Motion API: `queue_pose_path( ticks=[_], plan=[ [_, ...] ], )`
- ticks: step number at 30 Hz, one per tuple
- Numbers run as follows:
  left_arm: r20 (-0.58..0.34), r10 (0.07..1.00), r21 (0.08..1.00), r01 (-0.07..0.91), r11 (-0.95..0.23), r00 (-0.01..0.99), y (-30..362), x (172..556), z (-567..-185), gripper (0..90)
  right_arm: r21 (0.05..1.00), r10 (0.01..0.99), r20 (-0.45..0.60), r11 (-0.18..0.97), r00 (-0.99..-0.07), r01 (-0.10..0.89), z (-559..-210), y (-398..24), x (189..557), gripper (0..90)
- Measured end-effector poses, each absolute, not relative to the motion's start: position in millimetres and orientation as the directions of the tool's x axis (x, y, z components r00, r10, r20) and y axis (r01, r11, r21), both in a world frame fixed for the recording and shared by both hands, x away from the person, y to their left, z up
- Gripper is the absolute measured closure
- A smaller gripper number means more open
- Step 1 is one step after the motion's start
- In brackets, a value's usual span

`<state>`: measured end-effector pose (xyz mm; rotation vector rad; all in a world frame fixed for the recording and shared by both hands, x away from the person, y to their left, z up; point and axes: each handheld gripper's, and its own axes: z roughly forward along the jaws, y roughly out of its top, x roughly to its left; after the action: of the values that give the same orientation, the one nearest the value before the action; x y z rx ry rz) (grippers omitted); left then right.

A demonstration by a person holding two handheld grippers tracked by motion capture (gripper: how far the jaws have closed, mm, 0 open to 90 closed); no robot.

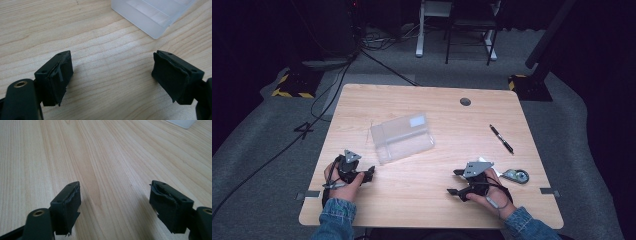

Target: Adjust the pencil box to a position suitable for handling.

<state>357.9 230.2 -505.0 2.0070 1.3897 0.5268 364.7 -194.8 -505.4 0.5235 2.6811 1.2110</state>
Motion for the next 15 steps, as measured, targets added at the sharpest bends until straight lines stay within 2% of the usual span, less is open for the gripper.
queue_pose_path(
  ticks=[3, 6, 15],
  plan=[
    [-0.028, 0.932, 0.696, 0.676, -0.241, 0.361, 230.8, 357.1, -504.8, 18.0, 0.75, 0.367, 0.003, 0.615, -0.93, 0.245, -505.3, -195.3, 365.0, 25.3],
    [-0.027, 0.938, 0.688, 0.687, -0.234, 0.346, 233.4, 354.2, -501.6, 23.5, 0.749, 0.363, 0.003, 0.616, -0.932, 0.242, -505.4, -195.7, 365.5, 25.2],
    [-0.046, 0.937, 0.729, 0.653, -0.205, 0.347, 235.6, 353.9, -484.8, 22.1, 0.748, 0.359, 0.001, 0.619, -0.933, 0.239, -505.3, -195.2, 366.2, 25.0]
  ],
)
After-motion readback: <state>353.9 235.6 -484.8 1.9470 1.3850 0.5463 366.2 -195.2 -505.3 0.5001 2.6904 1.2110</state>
